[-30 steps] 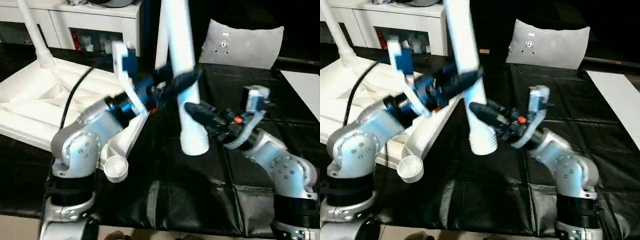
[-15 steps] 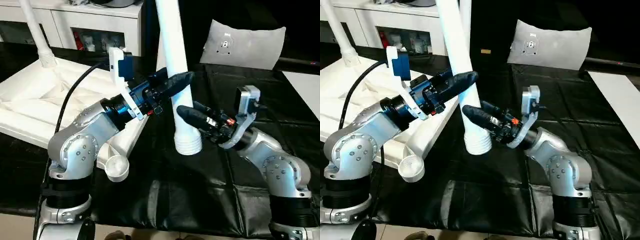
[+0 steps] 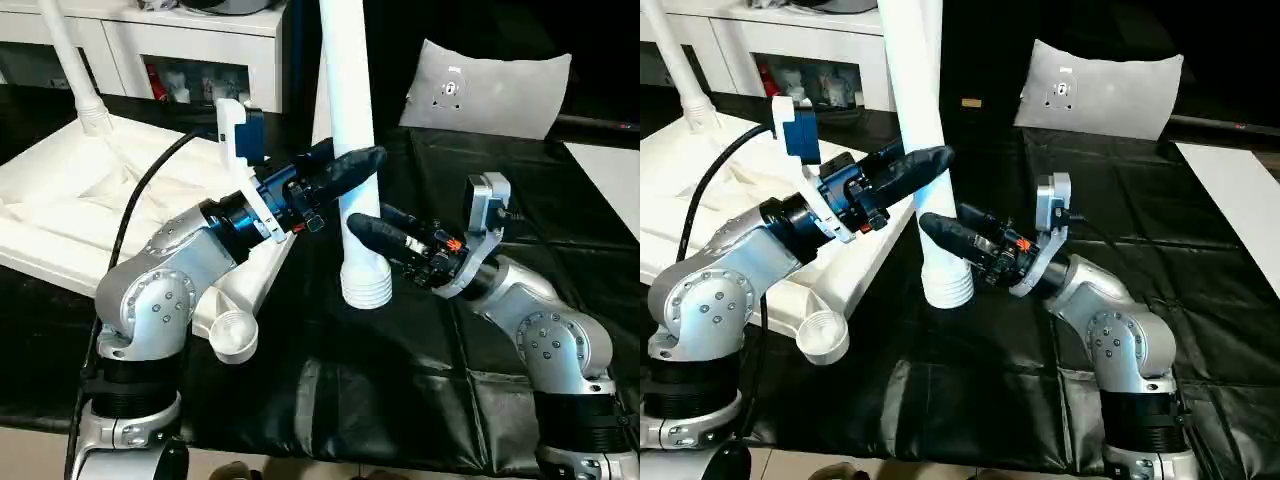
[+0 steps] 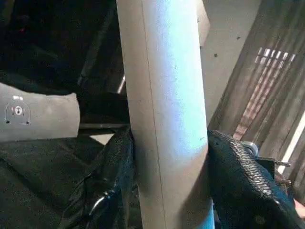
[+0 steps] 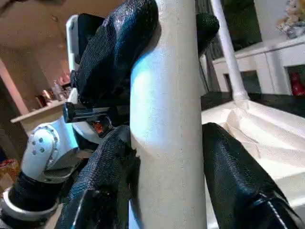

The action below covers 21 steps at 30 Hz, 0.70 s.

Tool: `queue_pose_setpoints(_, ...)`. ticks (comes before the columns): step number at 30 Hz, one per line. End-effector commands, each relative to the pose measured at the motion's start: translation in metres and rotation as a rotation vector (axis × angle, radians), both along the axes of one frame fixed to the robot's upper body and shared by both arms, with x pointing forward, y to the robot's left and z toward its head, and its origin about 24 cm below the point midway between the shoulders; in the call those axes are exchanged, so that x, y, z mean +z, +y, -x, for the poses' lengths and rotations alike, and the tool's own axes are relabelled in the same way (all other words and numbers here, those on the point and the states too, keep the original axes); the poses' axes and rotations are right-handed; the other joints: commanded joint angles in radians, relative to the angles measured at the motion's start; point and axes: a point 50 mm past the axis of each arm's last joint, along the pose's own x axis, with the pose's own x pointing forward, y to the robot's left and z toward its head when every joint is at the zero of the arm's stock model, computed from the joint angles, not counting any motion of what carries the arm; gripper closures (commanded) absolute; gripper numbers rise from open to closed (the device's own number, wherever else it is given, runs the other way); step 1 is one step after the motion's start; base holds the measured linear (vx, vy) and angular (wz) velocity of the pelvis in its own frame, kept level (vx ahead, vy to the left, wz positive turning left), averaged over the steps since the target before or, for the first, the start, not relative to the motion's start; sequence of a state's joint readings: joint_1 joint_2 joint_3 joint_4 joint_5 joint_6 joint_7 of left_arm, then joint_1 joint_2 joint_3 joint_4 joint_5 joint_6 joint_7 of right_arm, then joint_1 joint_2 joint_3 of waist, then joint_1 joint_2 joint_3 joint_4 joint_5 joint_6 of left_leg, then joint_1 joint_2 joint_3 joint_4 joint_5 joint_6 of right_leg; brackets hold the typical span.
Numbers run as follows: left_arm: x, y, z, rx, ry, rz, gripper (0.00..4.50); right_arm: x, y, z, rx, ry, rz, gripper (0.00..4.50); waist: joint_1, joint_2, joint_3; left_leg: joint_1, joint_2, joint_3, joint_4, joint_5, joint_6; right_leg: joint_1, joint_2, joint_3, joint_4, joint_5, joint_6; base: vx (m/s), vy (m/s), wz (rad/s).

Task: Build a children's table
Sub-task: Pick table leg

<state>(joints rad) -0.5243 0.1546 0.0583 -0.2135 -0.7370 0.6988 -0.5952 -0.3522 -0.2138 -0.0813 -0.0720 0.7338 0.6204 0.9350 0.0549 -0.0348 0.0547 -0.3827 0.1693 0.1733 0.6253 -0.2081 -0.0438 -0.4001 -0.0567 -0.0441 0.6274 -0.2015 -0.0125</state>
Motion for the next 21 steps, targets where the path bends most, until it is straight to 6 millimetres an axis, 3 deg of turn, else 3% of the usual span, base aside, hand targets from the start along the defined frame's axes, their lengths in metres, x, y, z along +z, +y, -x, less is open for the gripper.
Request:
queue_pose_setpoints(1, 0.003, -0.002, -0.005, 0.059, -0.064, -0.091, 2.55, -0.004, -0.004, -0.004, -0.047, 0.024, 0.056, 2.67, -0.002, 0.011, -0.062, 0.017, 0.058, -0.021, -0.084, -0.100, -0.004, 0.054, -0.077, 0.047, -0.076, -0.106, -0.199, 0.000, 0.000, 0.00)
queue_pose_setpoints(3, 0.001, 0.000, -0.008, 0.092, -0.083, -0.141, 2.58, -0.004, -0.003, -0.005, -0.056, 0.021, 0.067, 2.67, -0.002, 0.013, -0.062, 0.018, 0.058, -0.021, -0.083, -0.094, -0.005, 0.053, -0.077, 0.048, -0.074, -0.106, -0.192, 0.000, 0.000, 0.00)
queue_pose_setpoints(4, -0.001, 0.002, -0.013, 0.129, -0.095, -0.182, 2.59, -0.004, -0.003, -0.007, -0.074, 0.012, 0.084, 2.11, -0.003, 0.013, -0.063, 0.019, 0.057, -0.020, -0.083, -0.095, -0.007, 0.053, -0.077, 0.048, -0.074, -0.112, -0.188, 0.000, 0.000, 0.00)
queue_pose_setpoints(5, -0.001, 0.003, -0.013, 0.131, -0.095, -0.184, 2.59, -0.004, -0.003, -0.008, -0.077, 0.010, 0.086, 1.97, -0.001, 0.013, -0.062, 0.019, 0.057, -0.020, -0.083, -0.094, -0.009, 0.052, -0.078, 0.048, -0.075, -0.114, -0.187, 0.000, 0.000, 0.00)
queue_pose_setpoints(7, 0.002, 0.006, -0.017, 0.147, -0.106, -0.191, 2.59, -0.001, -0.002, -0.014, -0.127, -0.004, 0.111, 1.97, -0.004, 0.014, -0.064, 0.019, 0.056, -0.020, -0.082, -0.096, -0.018, 0.053, -0.077, 0.048, -0.073, -0.110, -0.187, 0.000, 0.000, 0.00)
queue_pose_setpoints(14, 0.007, 0.011, -0.019, 0.136, -0.134, -0.190, 2.64, 0.005, 0.002, -0.015, -0.109, -0.034, 0.181, 1.17, -0.010, 0.016, -0.063, 0.018, 0.057, -0.020, -0.082, -0.090, -0.013, 0.054, -0.077, 0.047, -0.067, -0.068, -0.213, 0.000, 0.000, 0.00)
queue_pose_setpoints(21, 0.007, 0.011, -0.013, 0.007, -0.183, -0.250, 2.64, 0.004, -0.004, -0.021, -0.079, -0.031, 0.353, 0.71, -0.008, 0.015, -0.062, 0.021, 0.056, -0.017, -0.081, -0.099, -0.020, 0.053, -0.077, 0.049, -0.068, -0.098, -0.211, 0.000, 0.000, 0.00)
